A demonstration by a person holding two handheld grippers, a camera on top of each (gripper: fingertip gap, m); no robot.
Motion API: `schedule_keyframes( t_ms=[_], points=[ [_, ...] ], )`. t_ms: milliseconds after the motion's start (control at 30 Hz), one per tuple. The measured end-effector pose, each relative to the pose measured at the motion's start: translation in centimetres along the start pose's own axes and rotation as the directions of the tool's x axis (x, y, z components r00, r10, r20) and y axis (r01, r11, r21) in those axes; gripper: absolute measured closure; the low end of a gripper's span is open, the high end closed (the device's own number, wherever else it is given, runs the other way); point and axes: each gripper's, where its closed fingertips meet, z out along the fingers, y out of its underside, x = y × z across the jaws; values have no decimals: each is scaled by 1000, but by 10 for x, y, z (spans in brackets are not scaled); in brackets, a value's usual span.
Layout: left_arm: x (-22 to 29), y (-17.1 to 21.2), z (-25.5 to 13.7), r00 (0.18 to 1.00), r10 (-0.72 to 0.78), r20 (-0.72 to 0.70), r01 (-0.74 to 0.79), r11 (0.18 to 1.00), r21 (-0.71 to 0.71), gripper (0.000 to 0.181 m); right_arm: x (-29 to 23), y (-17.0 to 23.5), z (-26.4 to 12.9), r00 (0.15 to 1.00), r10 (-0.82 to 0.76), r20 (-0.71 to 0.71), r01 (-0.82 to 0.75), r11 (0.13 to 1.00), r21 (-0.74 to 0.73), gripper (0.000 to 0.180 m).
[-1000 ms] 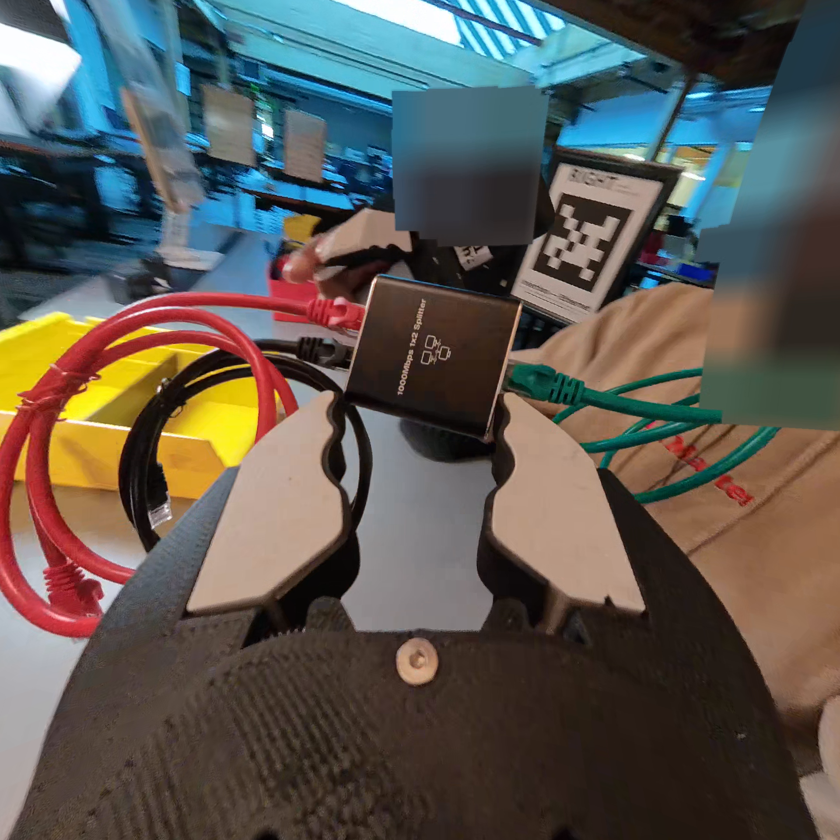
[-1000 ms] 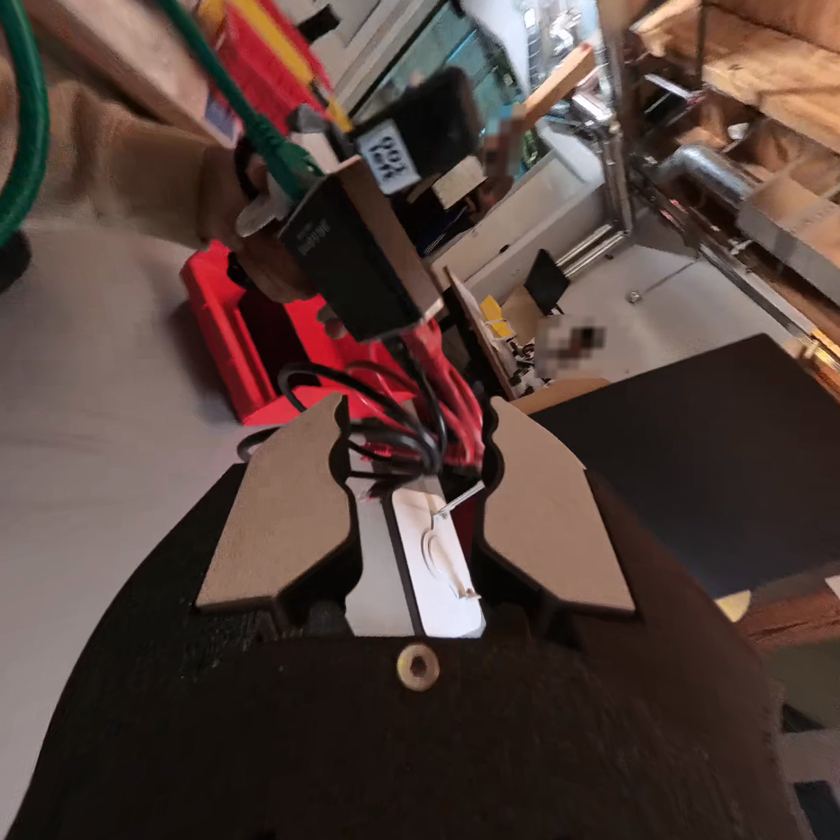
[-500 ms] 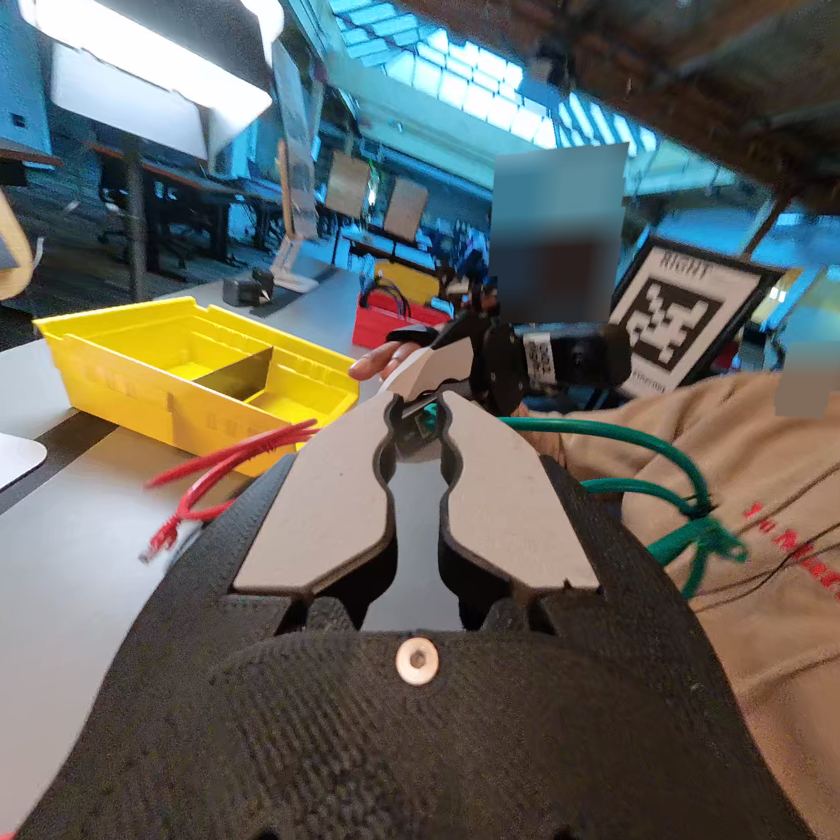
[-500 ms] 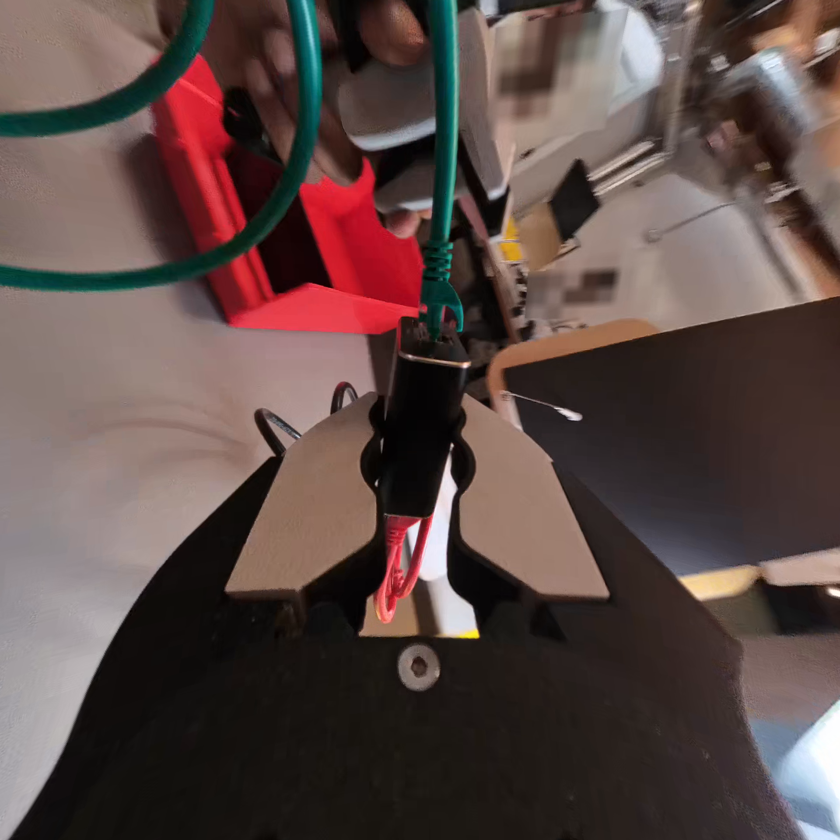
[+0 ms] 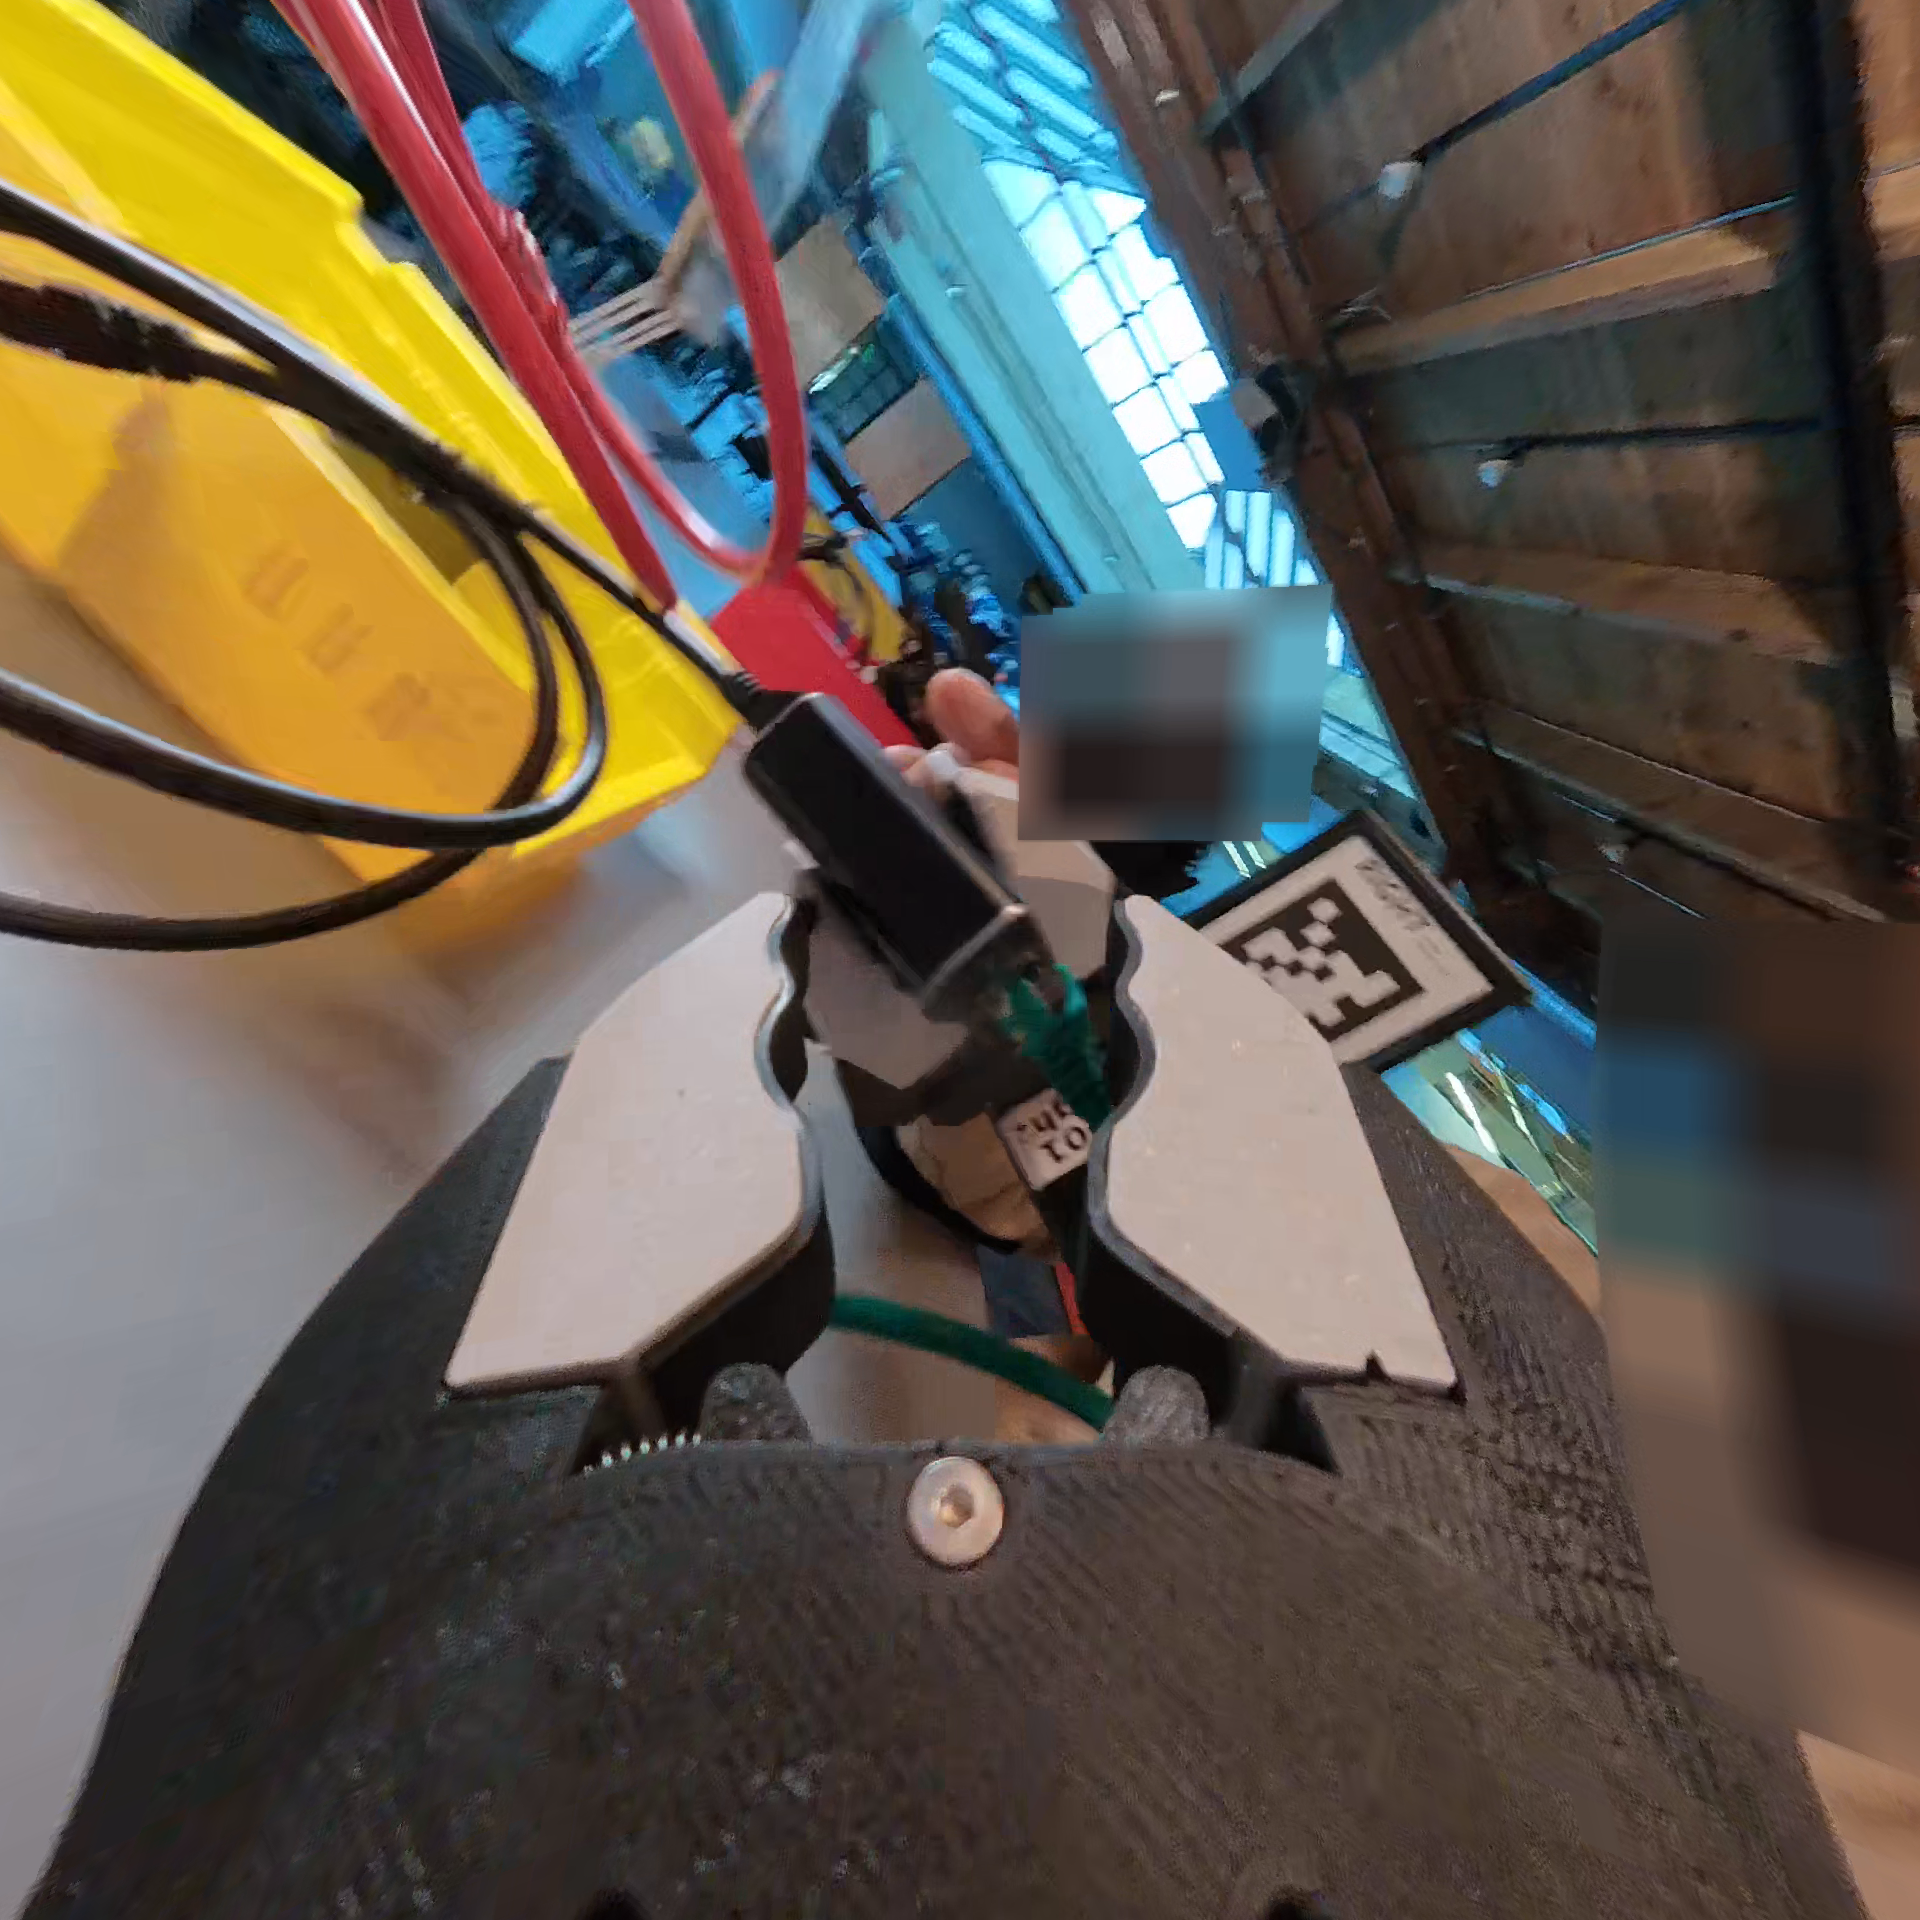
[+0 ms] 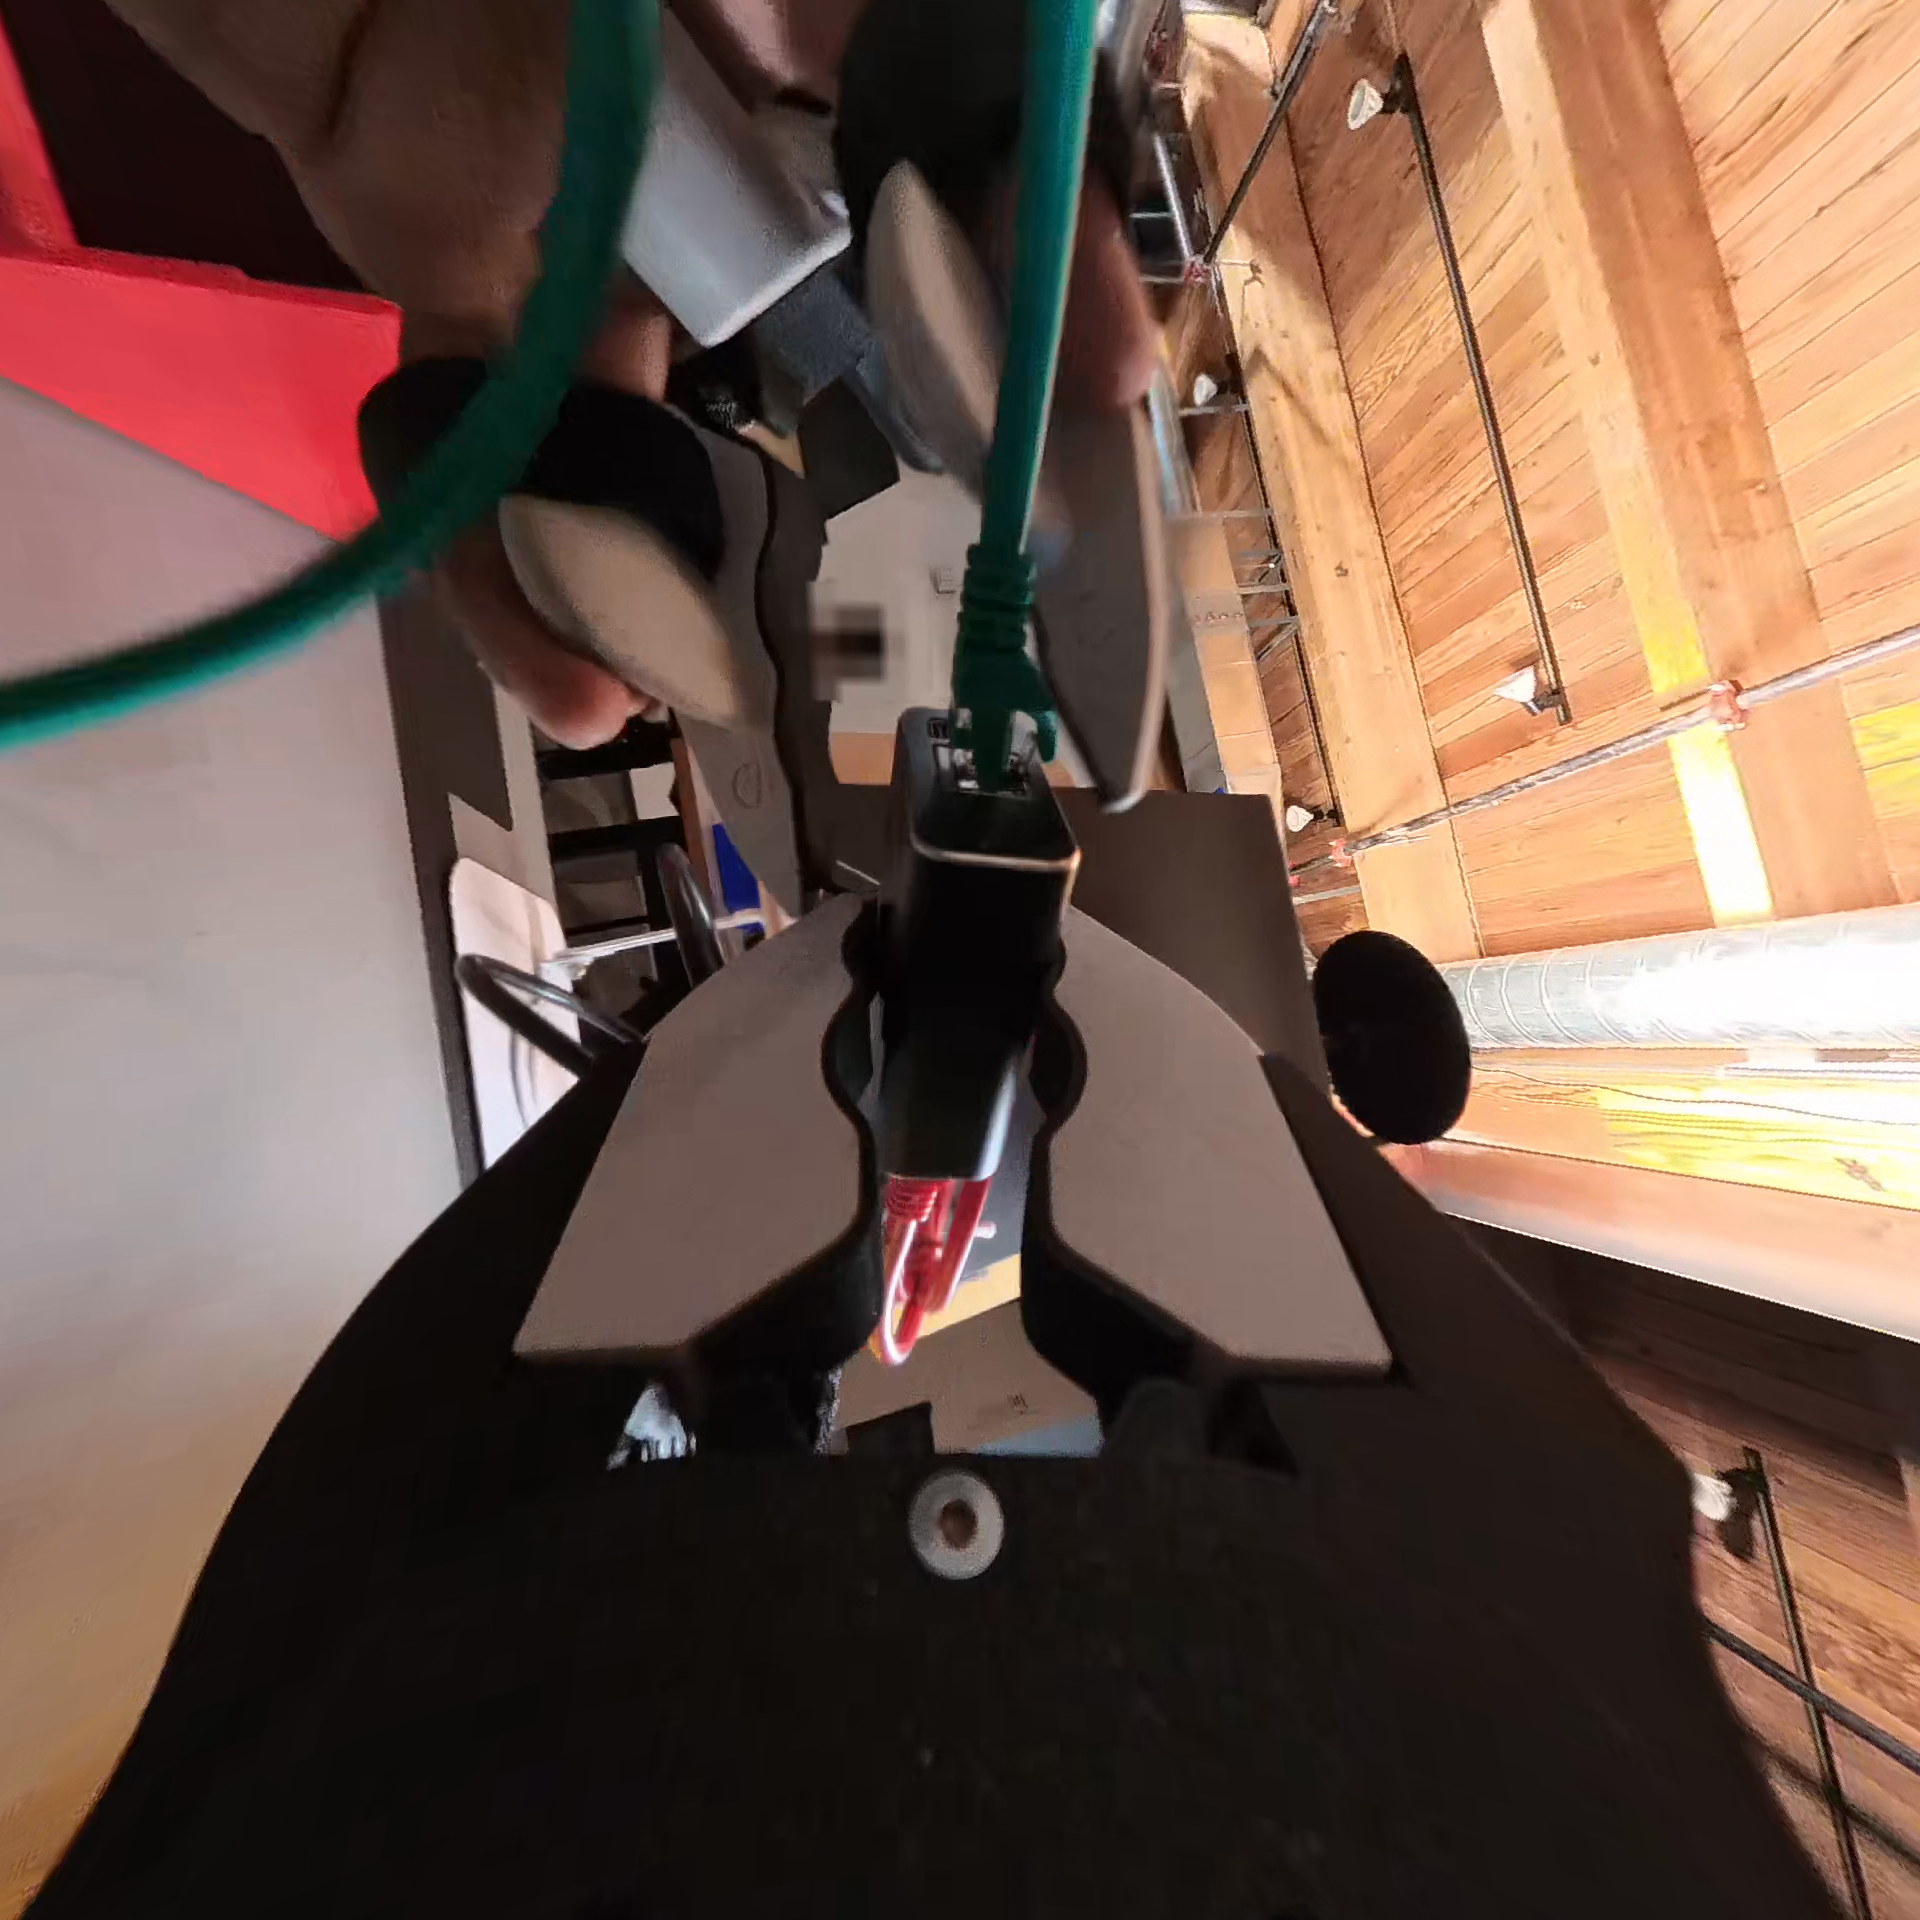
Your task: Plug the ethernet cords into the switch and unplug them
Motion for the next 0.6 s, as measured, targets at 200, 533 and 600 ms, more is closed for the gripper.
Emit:
schedule_keyframes(
  t_ms=[200,533,600],
  points=[
    [-14,0,-2,998,-43,-39,45,998,50,142,-9,3,1,1000,-22,15,22,1000,-18,153],
    [17,-27,-27,948,308,78,-314,944,101,147,20,-23,-6,991,128,29,-130,988,88,147],
    [24,-37,-41,912,389,130,-403,908,117,147,28,-26,-7,953,288,94,-296,950,95,147]
  ],
)
